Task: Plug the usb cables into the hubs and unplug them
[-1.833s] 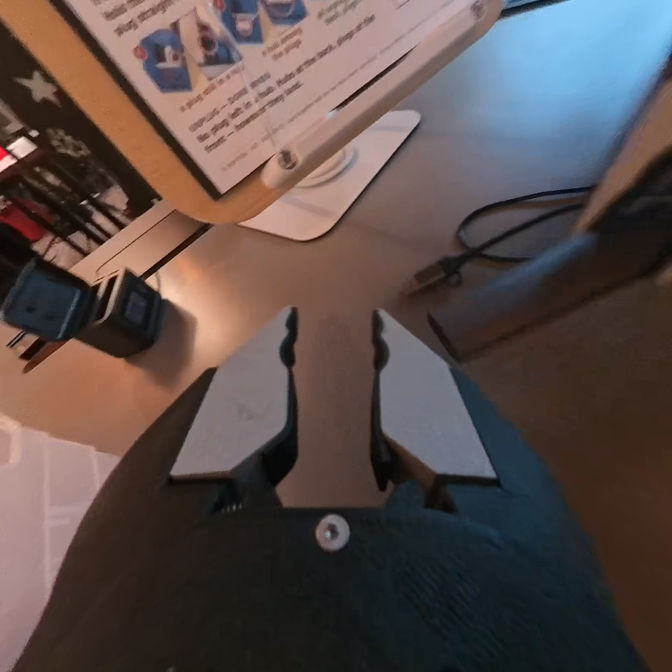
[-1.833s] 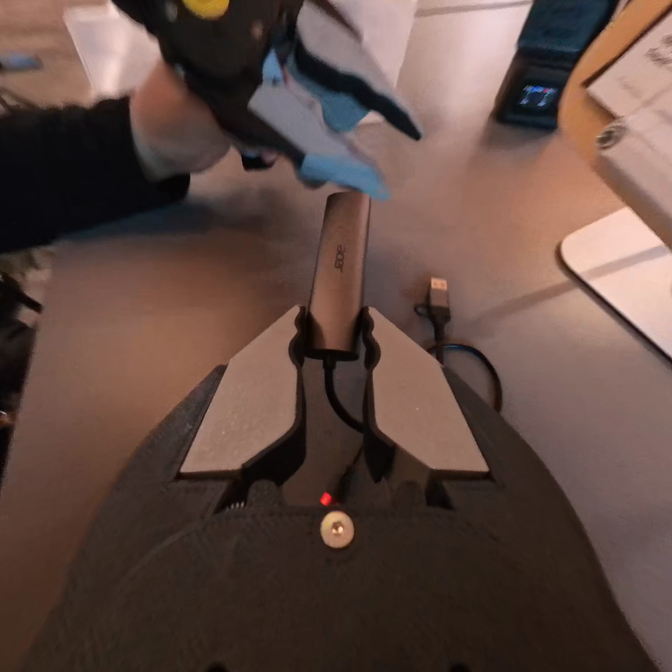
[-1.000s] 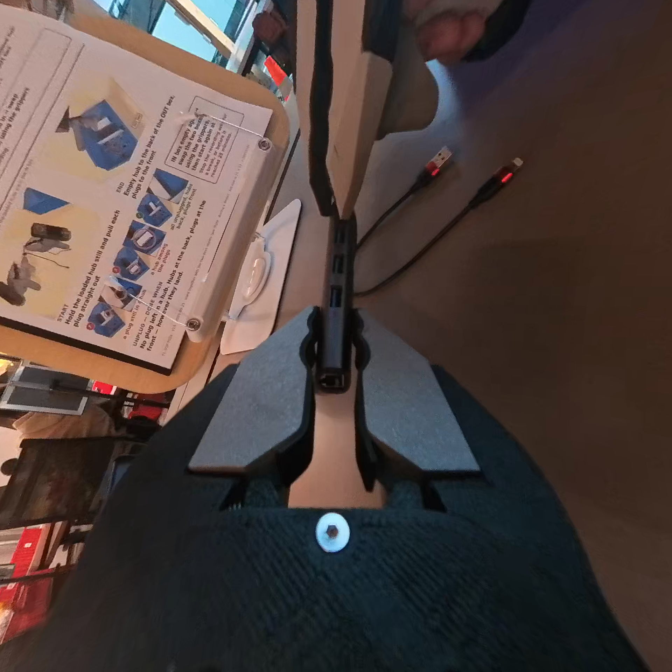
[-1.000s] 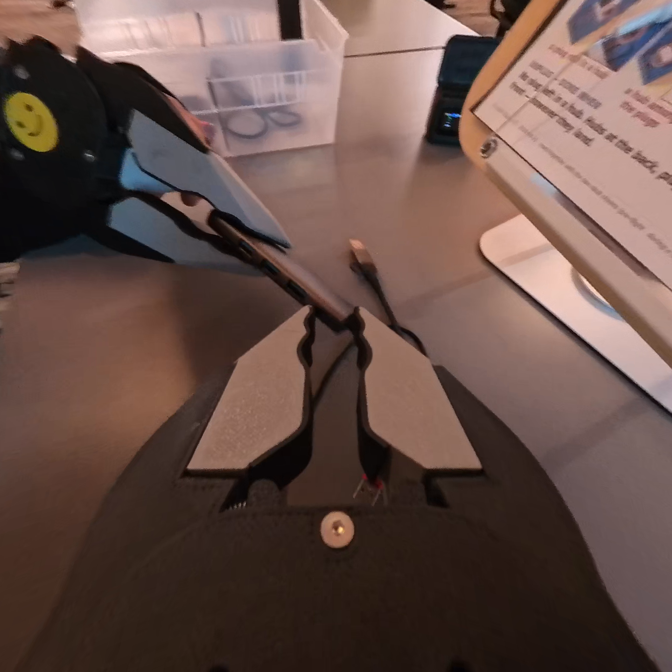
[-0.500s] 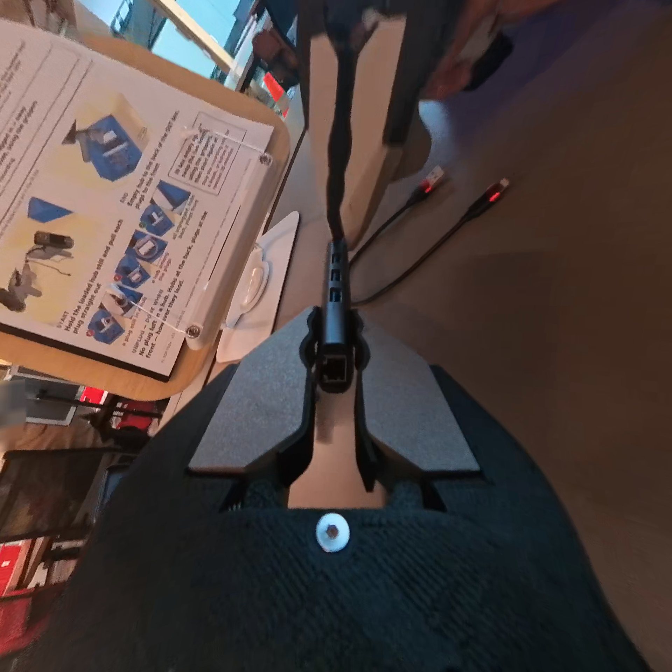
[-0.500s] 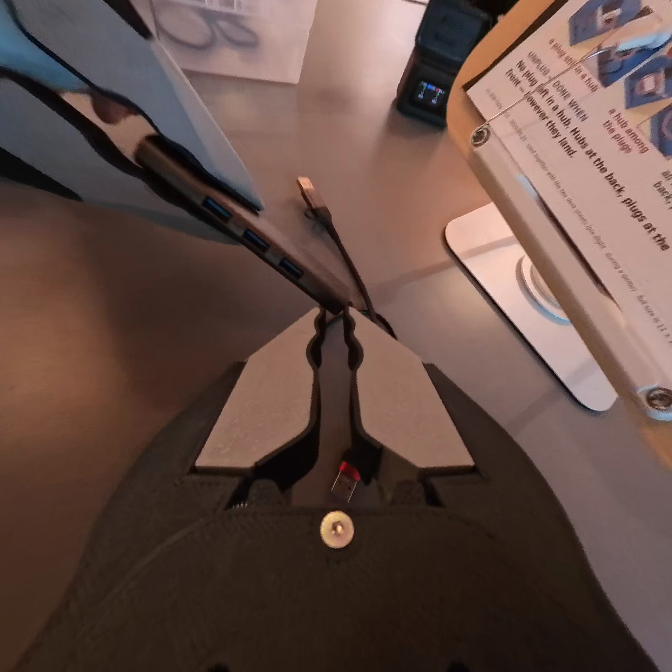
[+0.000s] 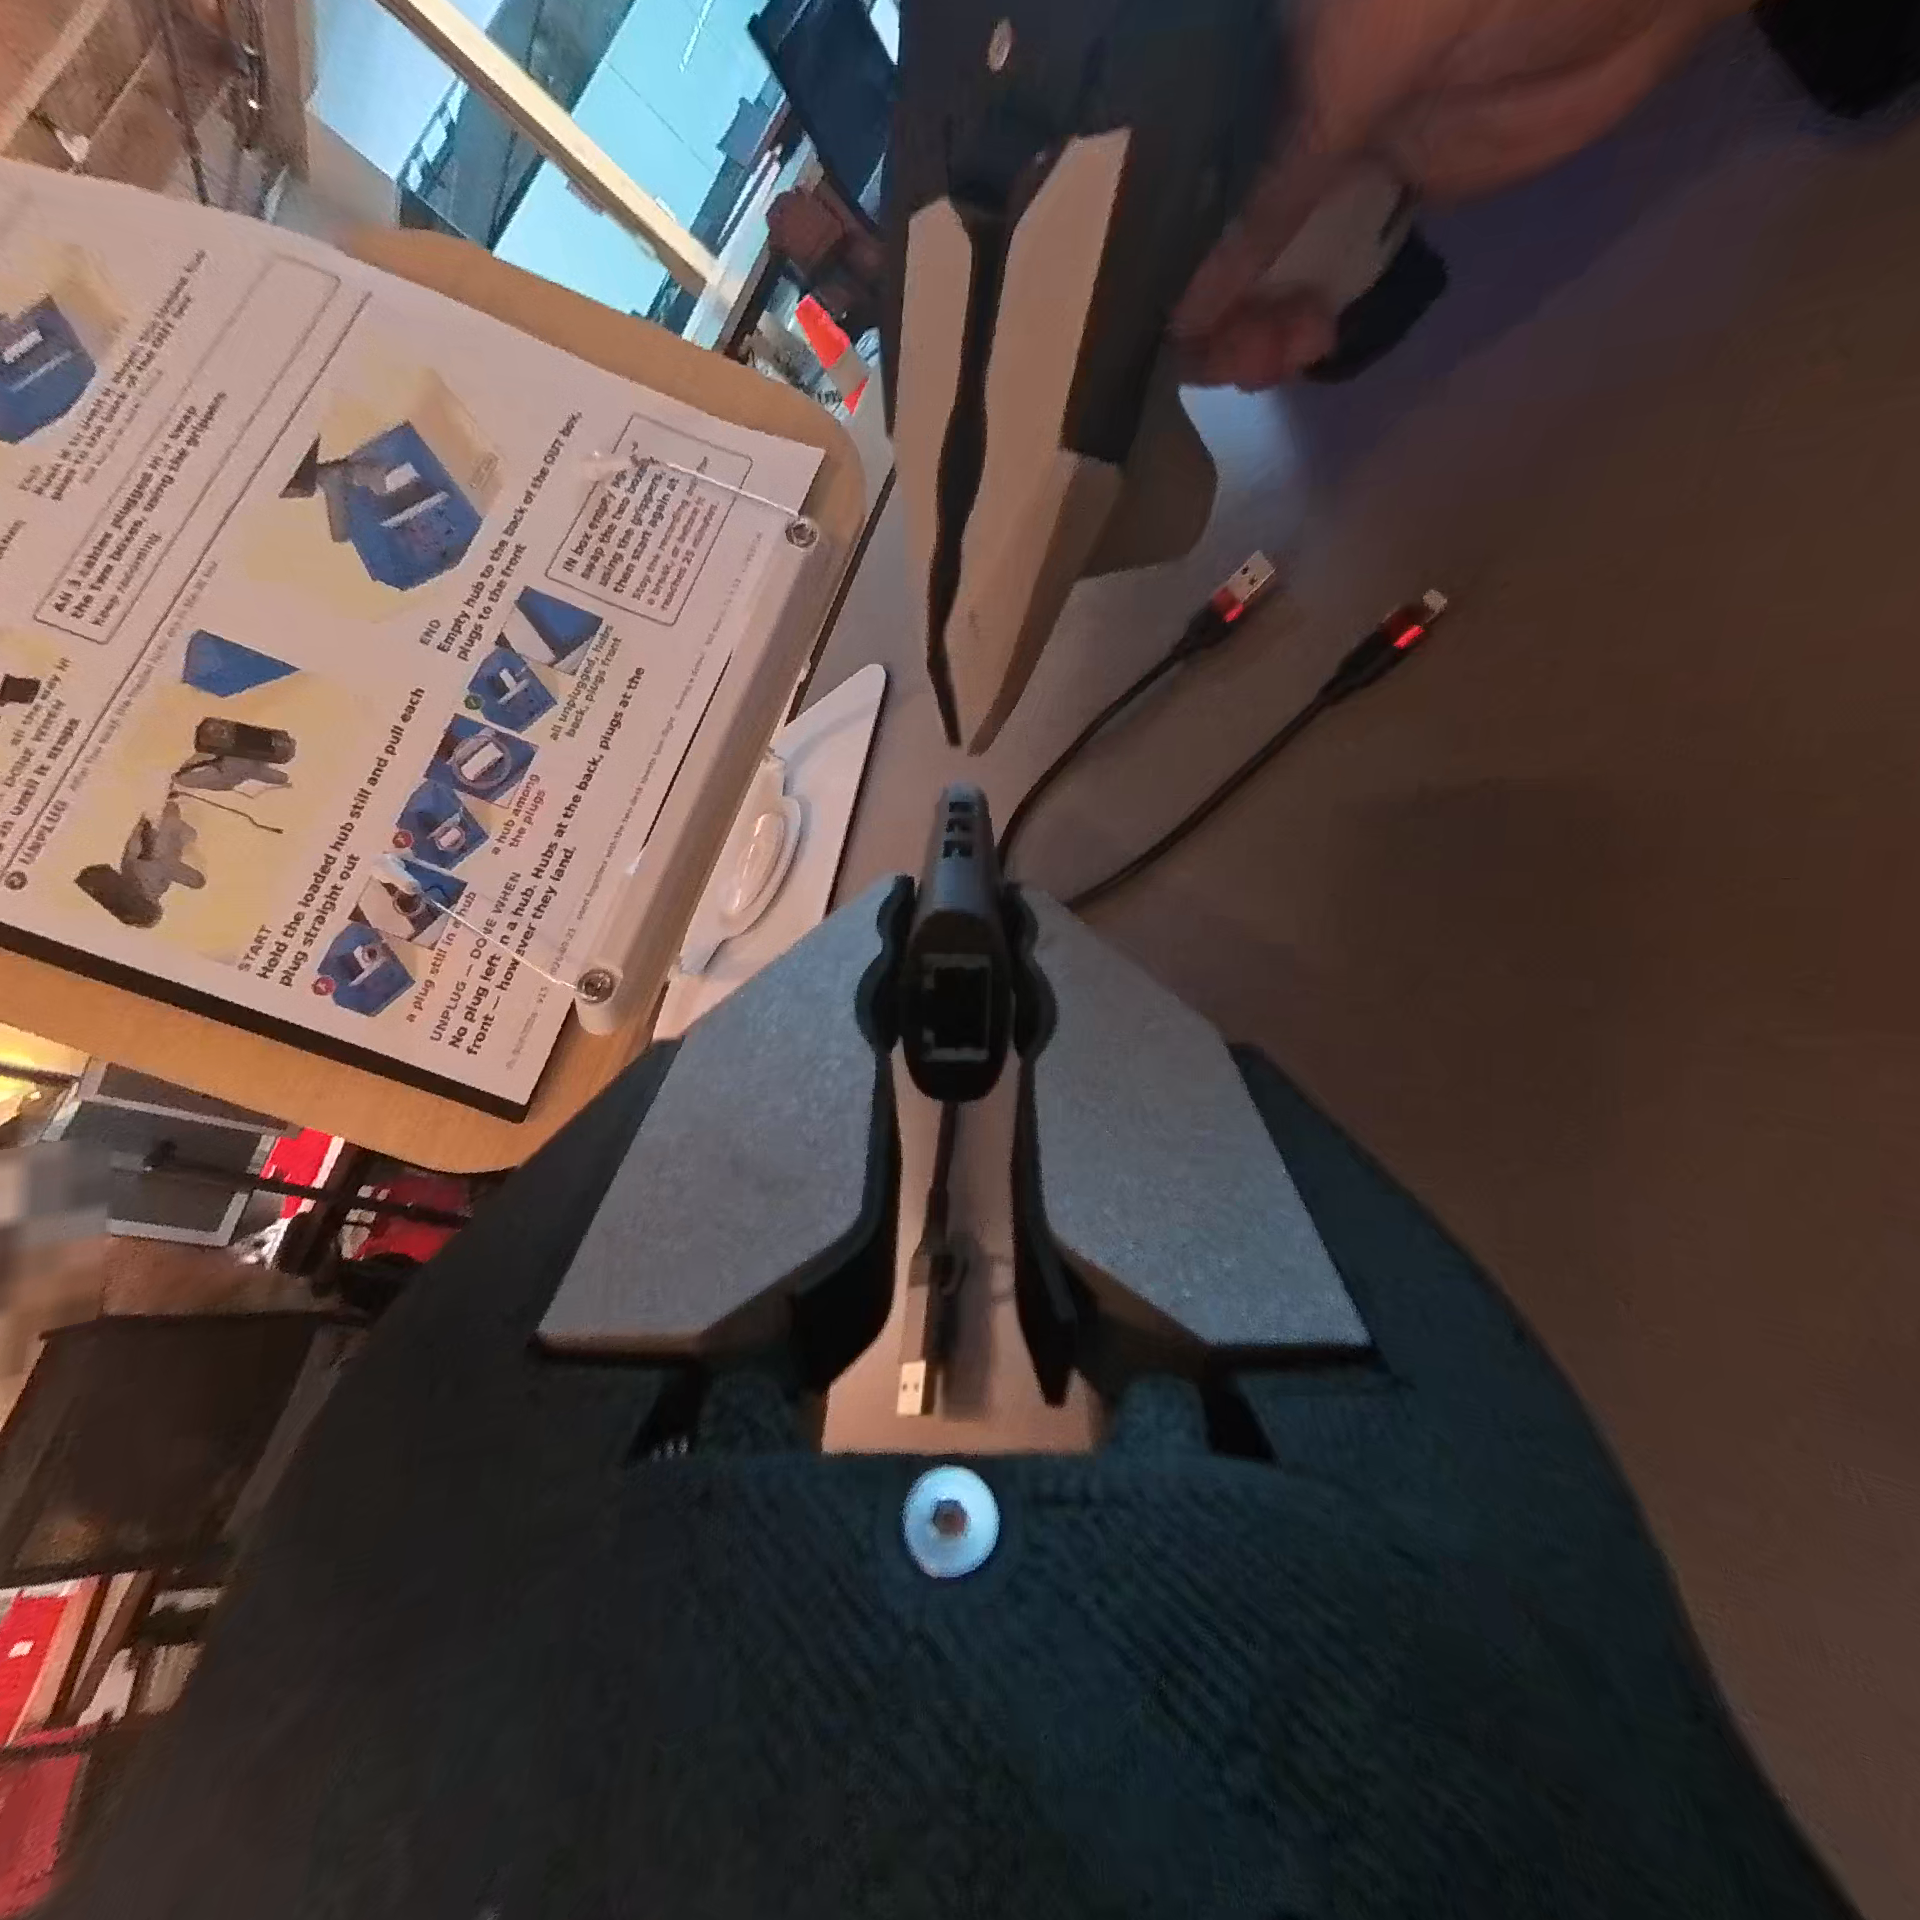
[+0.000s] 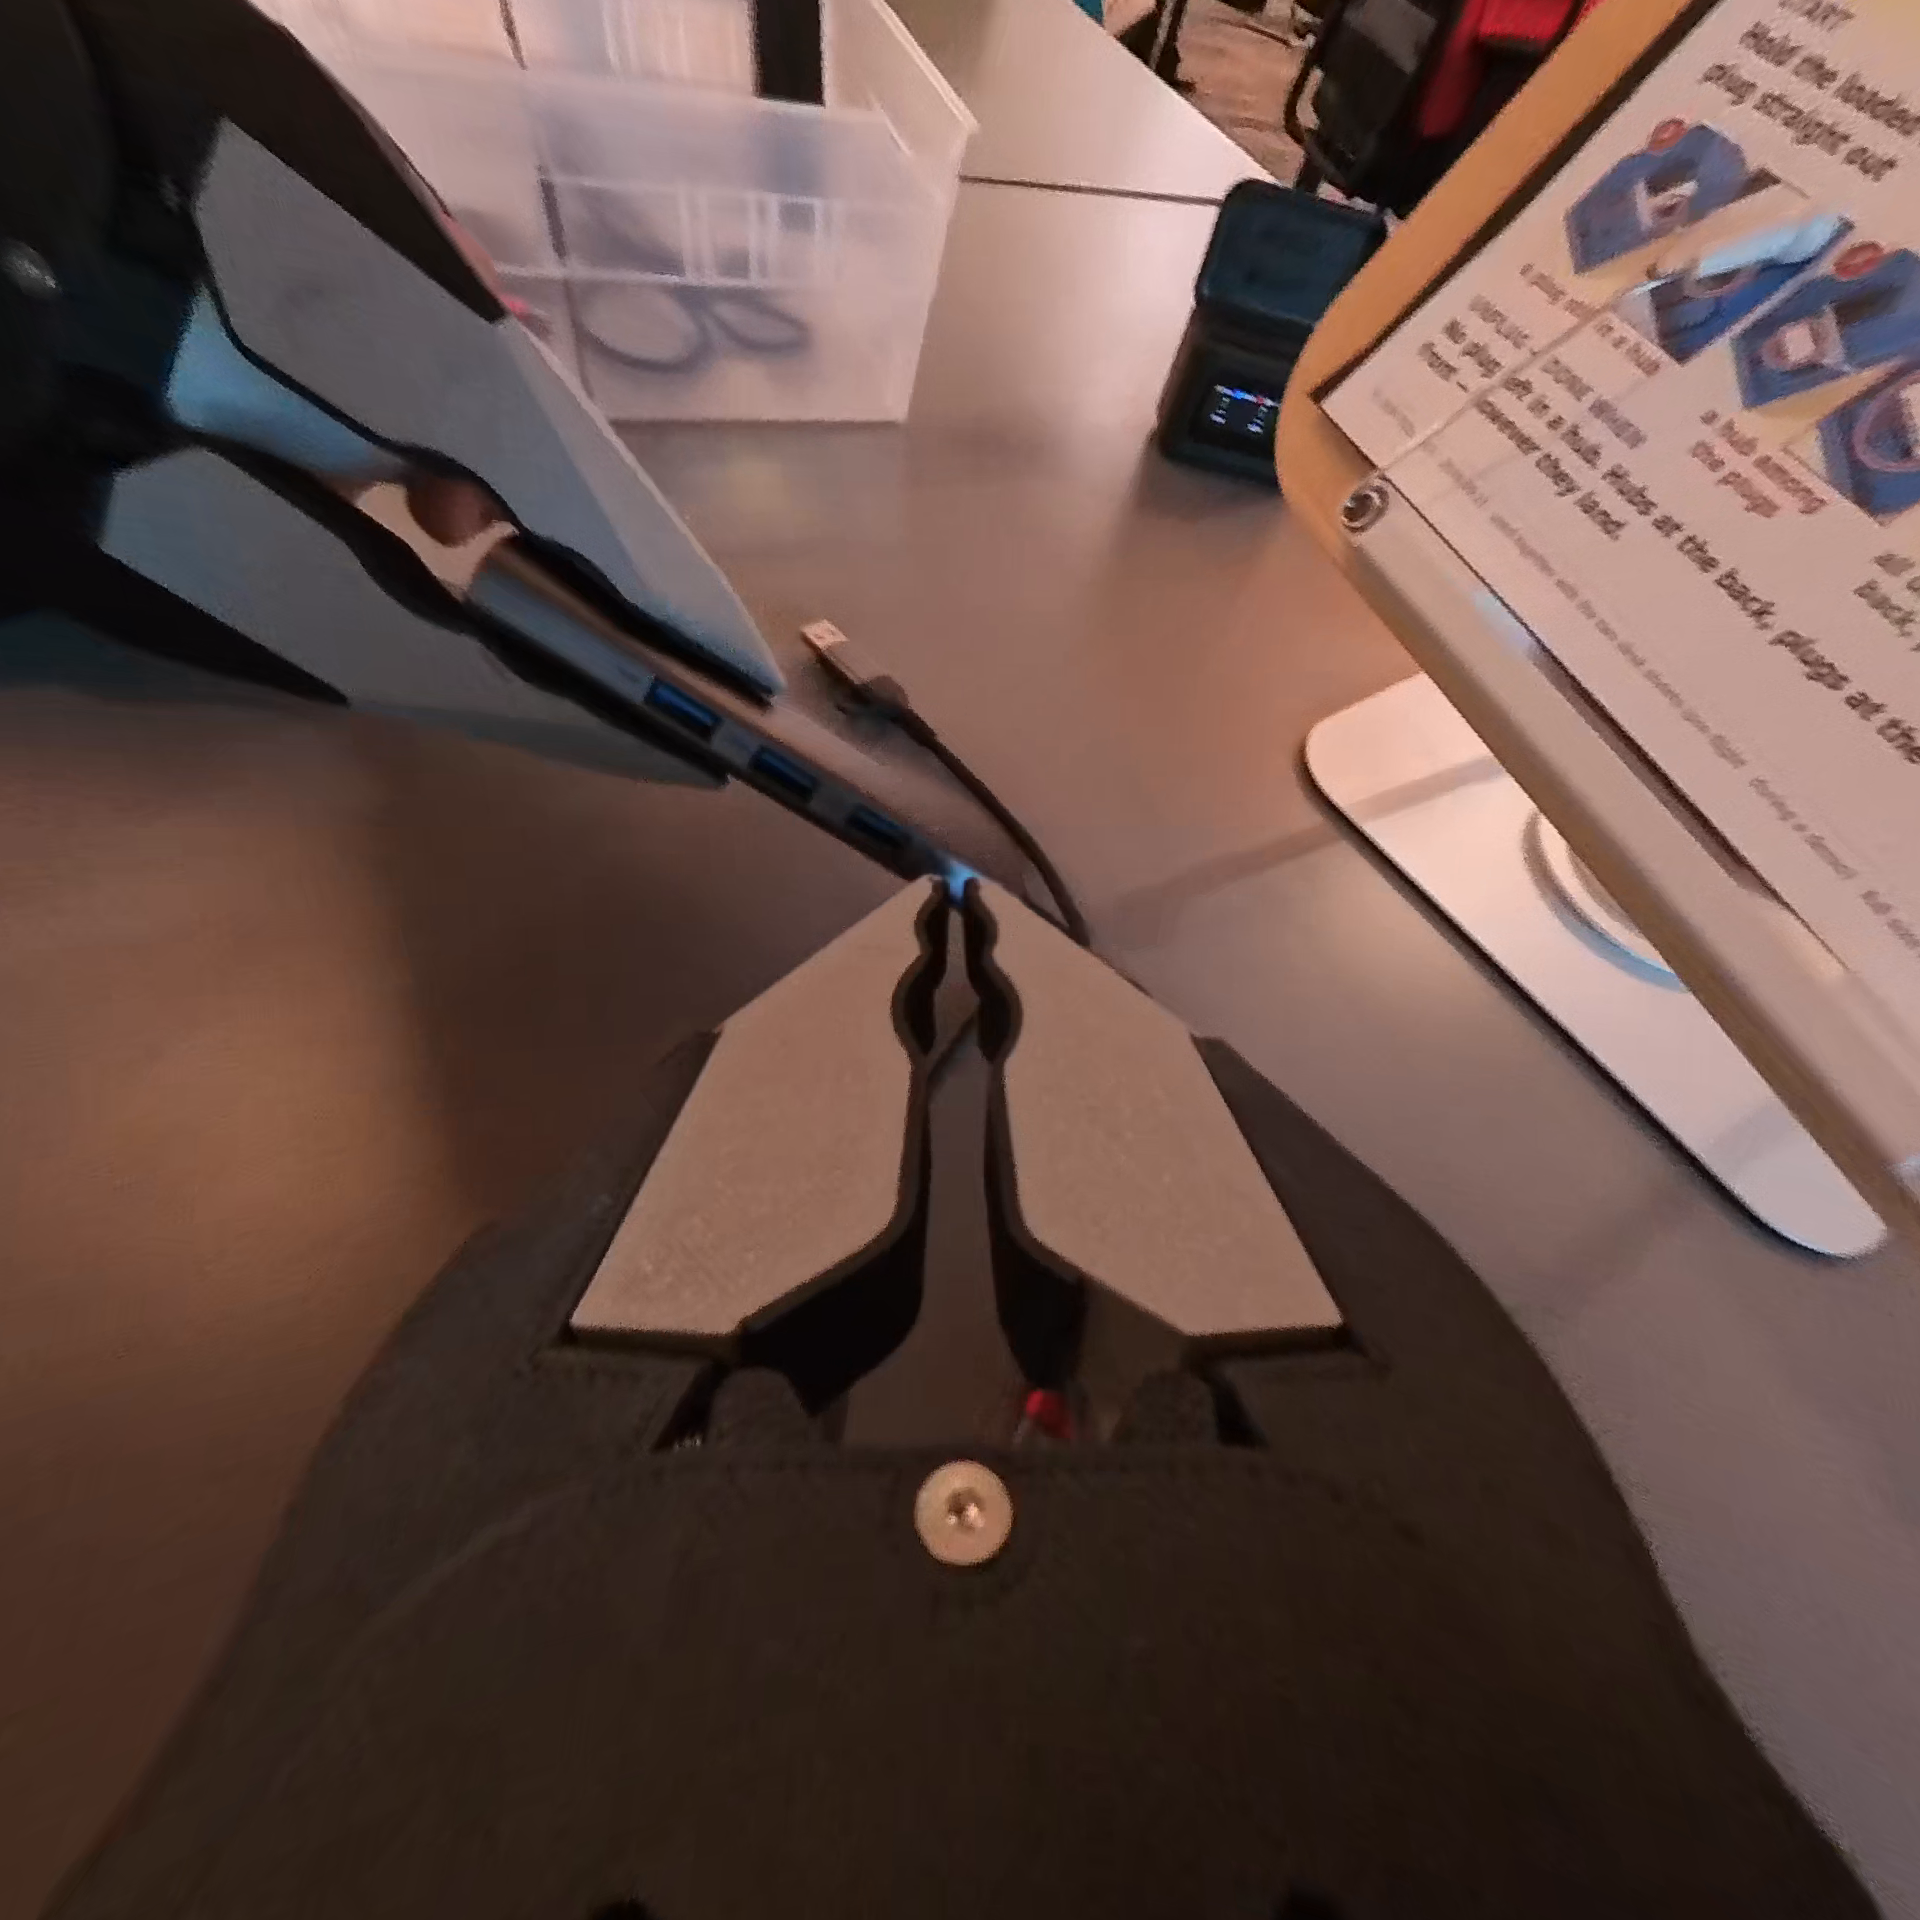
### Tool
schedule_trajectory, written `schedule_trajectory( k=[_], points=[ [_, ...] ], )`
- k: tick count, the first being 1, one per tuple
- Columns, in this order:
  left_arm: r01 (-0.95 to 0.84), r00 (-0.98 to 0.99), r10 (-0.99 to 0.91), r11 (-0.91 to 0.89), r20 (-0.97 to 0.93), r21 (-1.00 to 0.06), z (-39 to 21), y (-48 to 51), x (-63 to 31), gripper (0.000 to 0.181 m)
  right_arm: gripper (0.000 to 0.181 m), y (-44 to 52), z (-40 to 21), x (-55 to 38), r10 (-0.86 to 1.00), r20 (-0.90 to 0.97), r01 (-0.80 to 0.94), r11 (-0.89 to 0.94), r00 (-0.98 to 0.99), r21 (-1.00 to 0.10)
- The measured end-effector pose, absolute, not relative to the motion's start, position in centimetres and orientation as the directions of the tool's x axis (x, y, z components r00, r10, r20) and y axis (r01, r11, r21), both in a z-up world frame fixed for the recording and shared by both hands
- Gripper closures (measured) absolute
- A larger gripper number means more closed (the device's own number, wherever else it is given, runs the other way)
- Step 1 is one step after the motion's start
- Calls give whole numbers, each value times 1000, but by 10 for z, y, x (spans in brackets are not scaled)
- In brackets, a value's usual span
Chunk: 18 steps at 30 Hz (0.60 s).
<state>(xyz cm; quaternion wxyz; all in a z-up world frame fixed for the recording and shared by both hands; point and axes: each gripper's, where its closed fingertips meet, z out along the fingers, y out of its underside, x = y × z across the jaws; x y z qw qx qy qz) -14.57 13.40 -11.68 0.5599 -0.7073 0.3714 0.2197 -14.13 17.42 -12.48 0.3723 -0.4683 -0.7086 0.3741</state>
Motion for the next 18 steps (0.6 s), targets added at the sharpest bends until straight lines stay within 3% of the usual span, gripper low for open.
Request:
schedule_trajectory(
  k=[8,12,15,18],
  points=[
    [-708,685,-302,-60,-663,-704,-109,132,-142,166,174,176,-122,-142,954,99,405,213,-283,-889],
    [-695,687,-328,-39,-648,-718,-108,130,-136,166,135,152,-111,-131,906,2,368,174,-424,-913],
    [-651,707,-364,-2,-606,-759,-102,126,-129,167,116,136,-119,-126,858,60,370,281,-509,-885],
    [-597,714,-428,41,-554,-801,-96,118,-120,166,130,138,-133,-129,847,200,370,412,-492,-833]
  ],
)
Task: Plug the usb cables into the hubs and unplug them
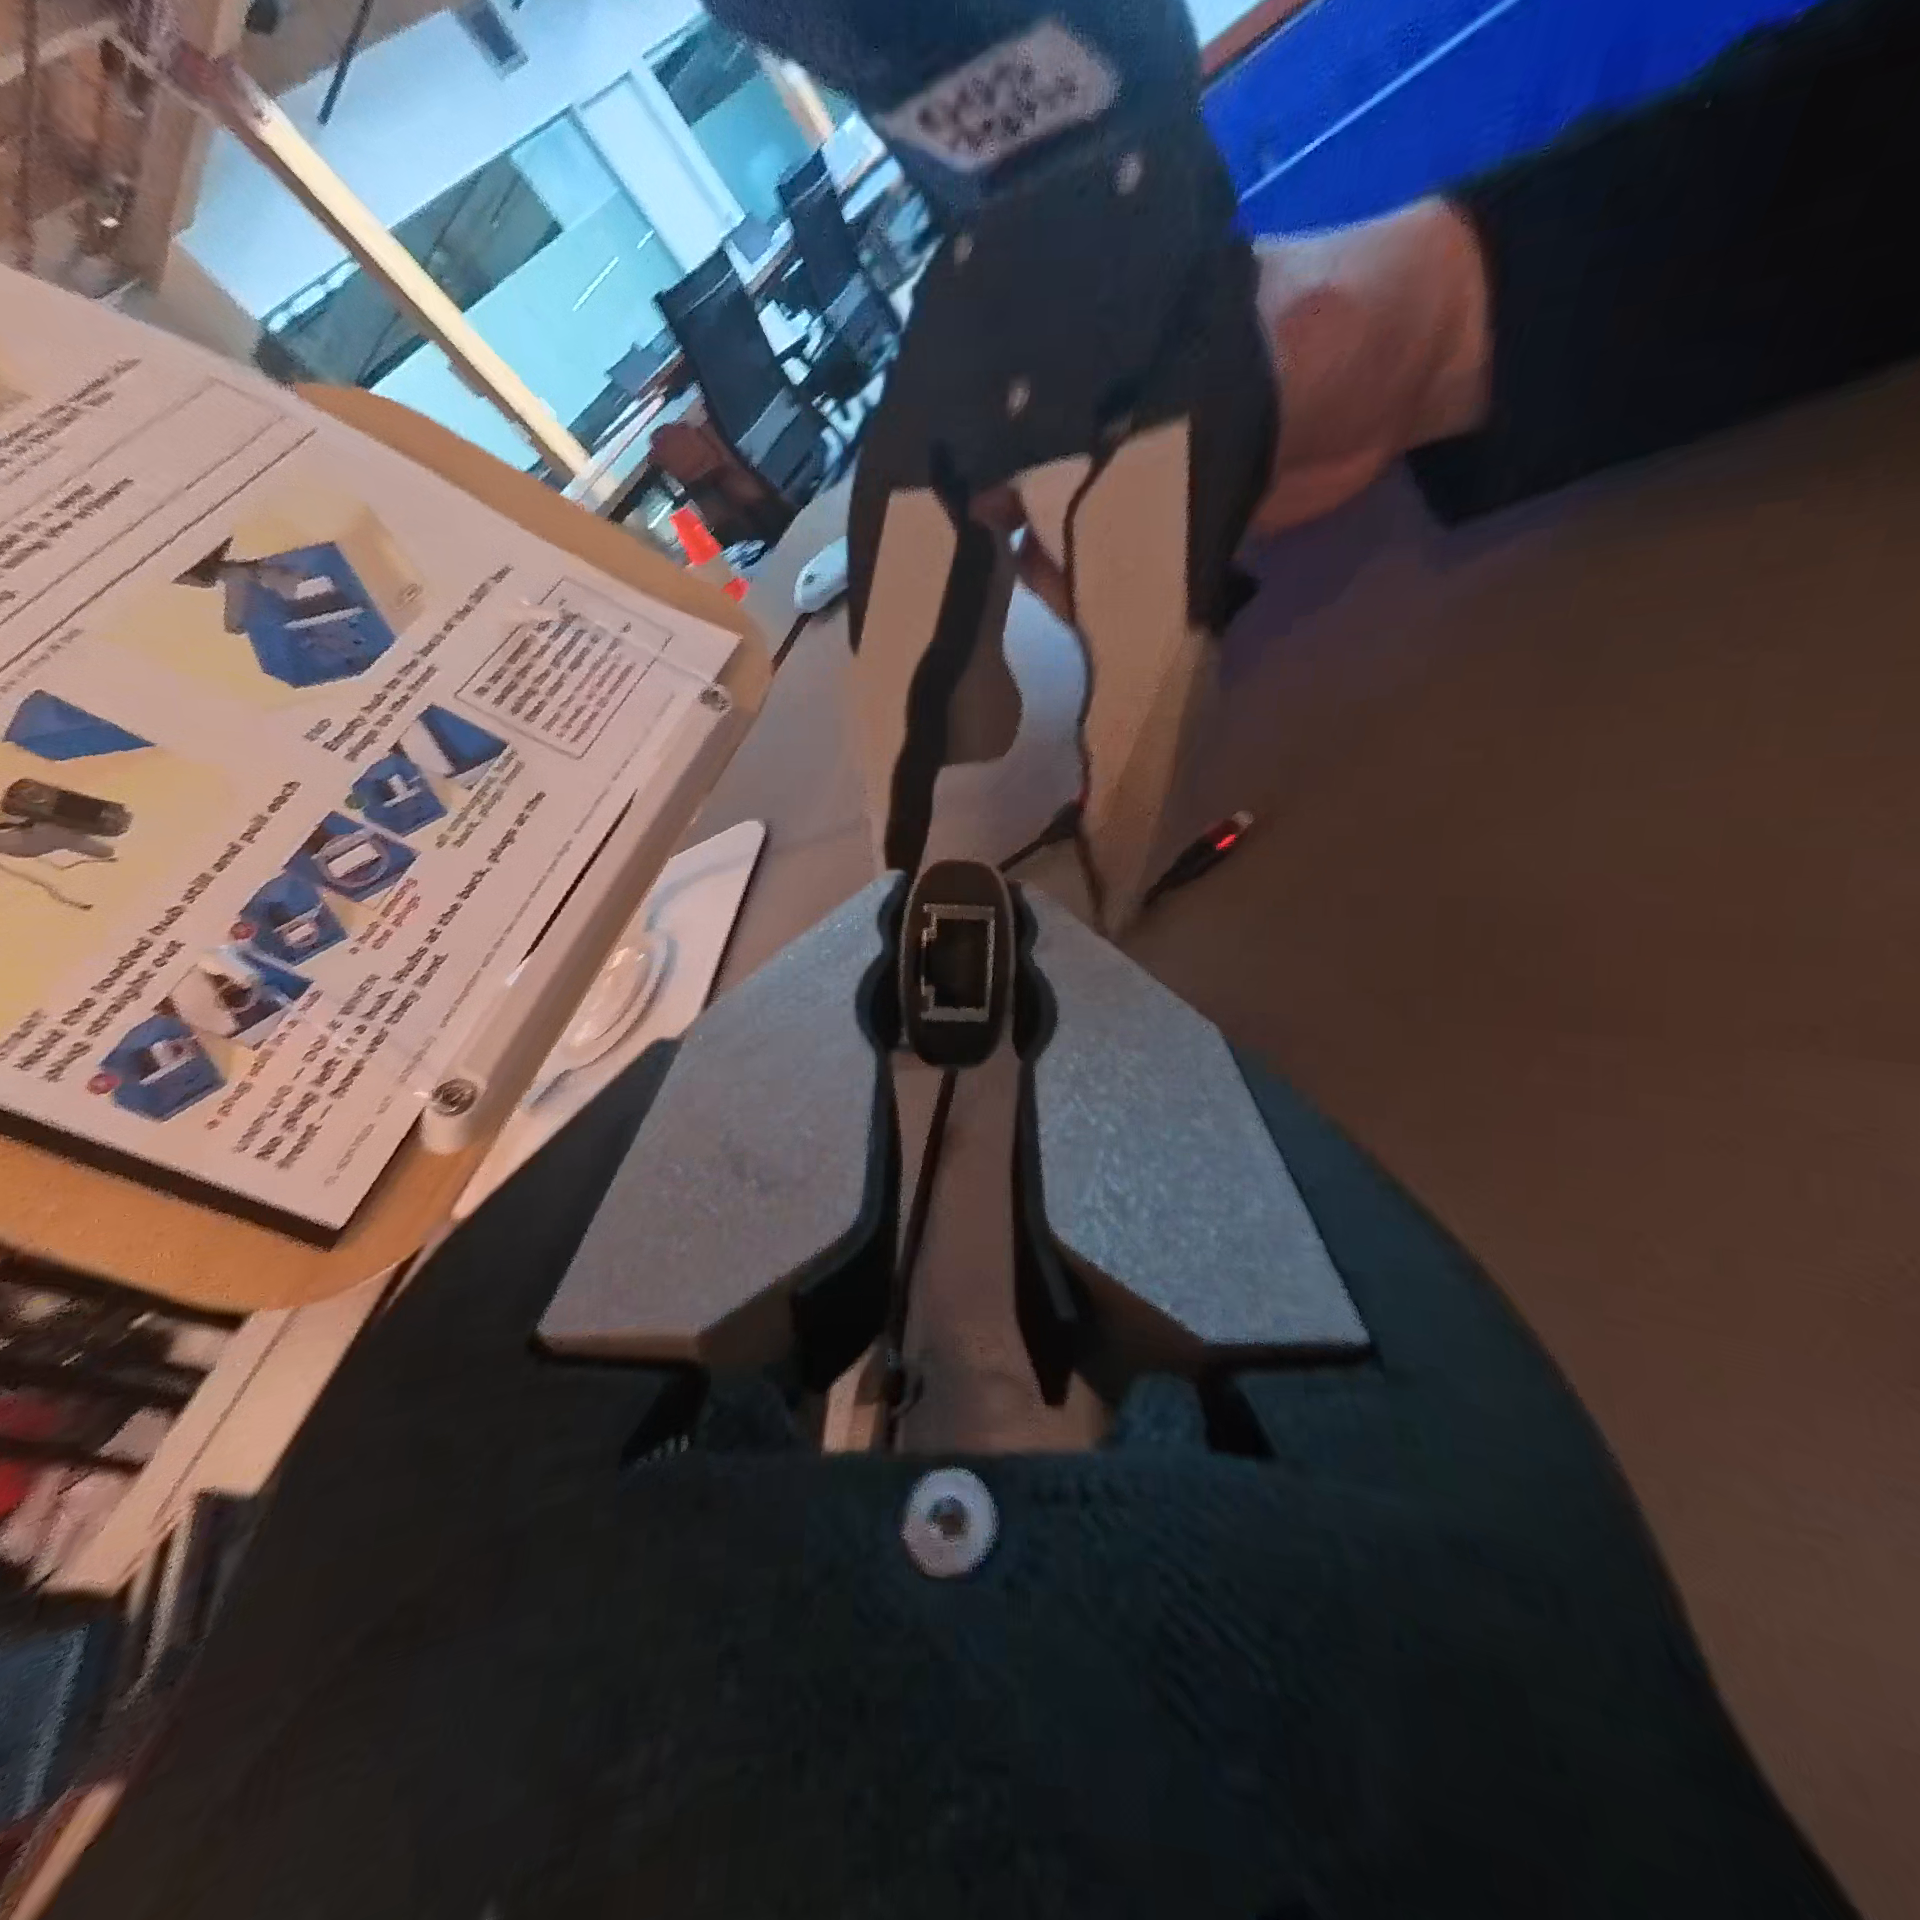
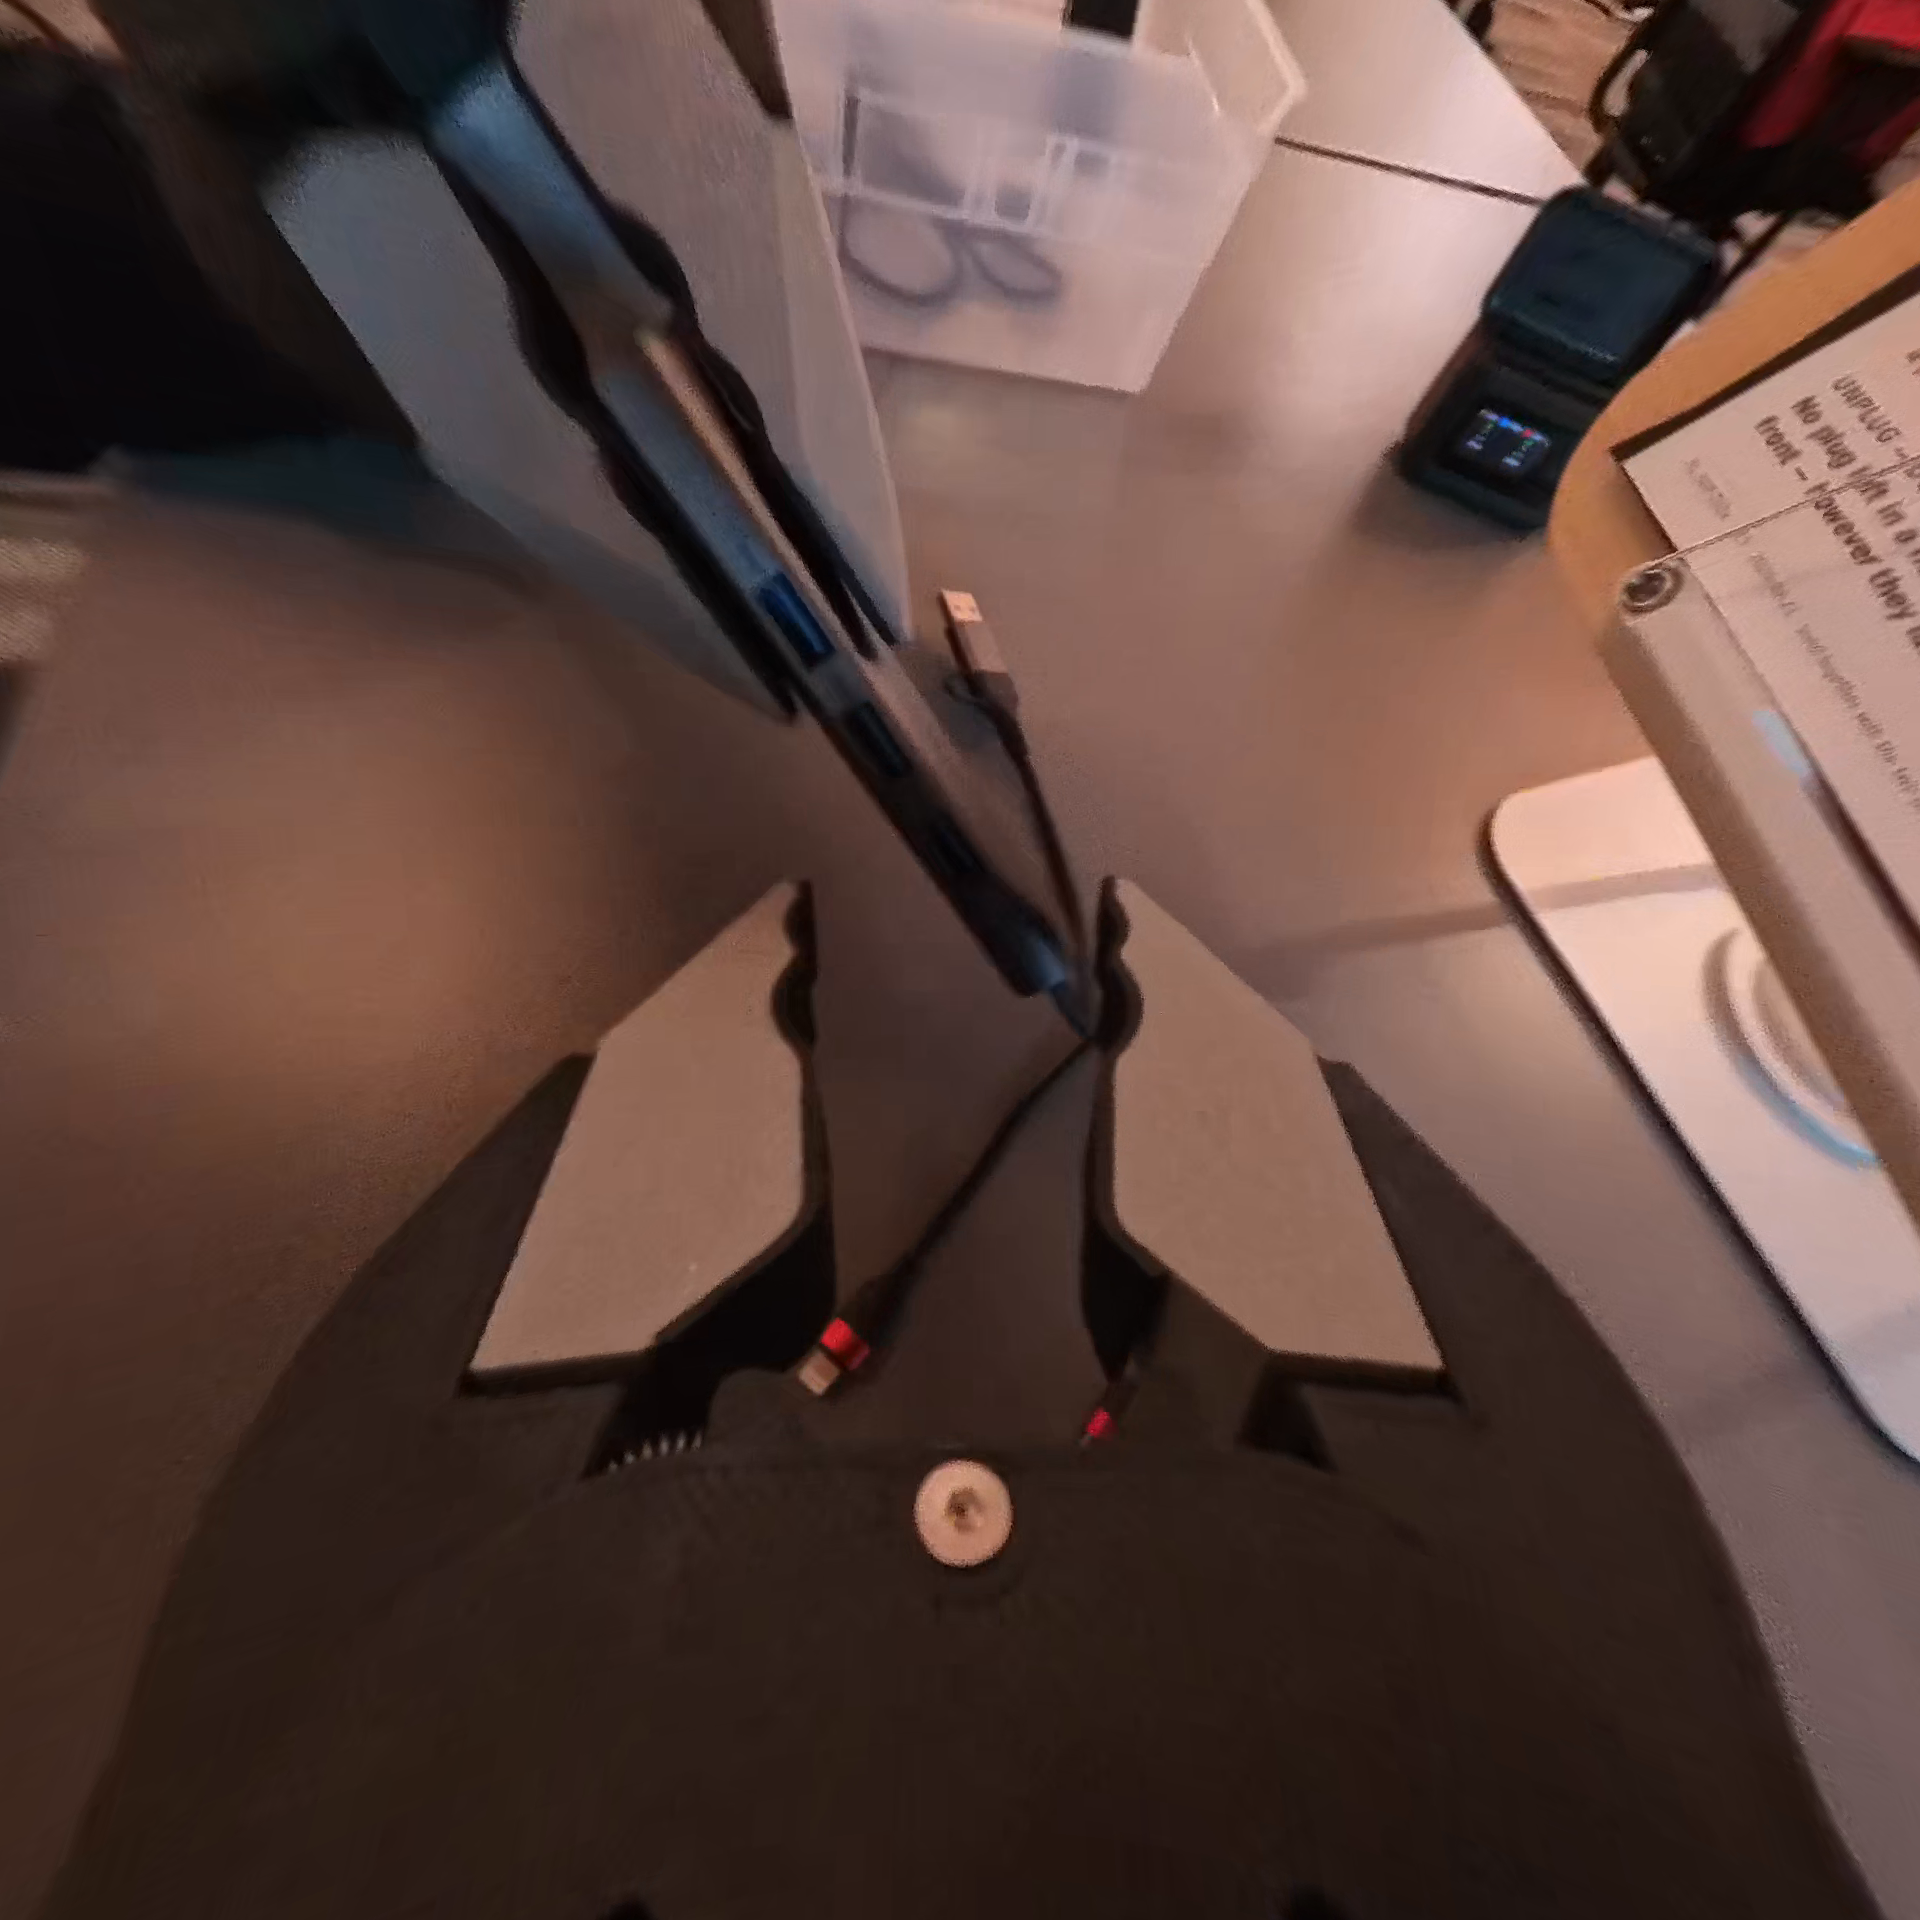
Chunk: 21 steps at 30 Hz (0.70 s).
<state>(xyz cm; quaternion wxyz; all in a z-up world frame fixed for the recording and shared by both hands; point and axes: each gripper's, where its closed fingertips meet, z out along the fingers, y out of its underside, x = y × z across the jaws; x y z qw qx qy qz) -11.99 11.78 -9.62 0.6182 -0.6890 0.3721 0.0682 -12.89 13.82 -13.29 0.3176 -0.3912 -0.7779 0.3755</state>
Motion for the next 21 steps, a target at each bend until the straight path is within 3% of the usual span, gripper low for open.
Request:
schedule_trajectory(
  k=[2,3,8,16,21],
  points=[
    [-559,704,-489,65,-514,-827,-95,111,-110,167,159,139,-141,-132,826,296,364,495,-479,-789],
    [-547,704,-503,66,-501,-835,-96,110,-109,167,161,138,-143,-132,805,345,355,540,-483,-763],
    [-485,707,-578,25,-408,-874,-103,105,-103,160,164,135,-147,-134,721,503,298,670,-477,-679],
    [-674,676,-477,-91,-562,-733,-134,124,-121,166,165,133,-151,-137,704,540,306,697,-460,-648],
    [-676,673,-458,-64,-580,-734,-124,122,-121,166,161,149,-154,-136,746,508,368,659,-430,-656]
  ],
)
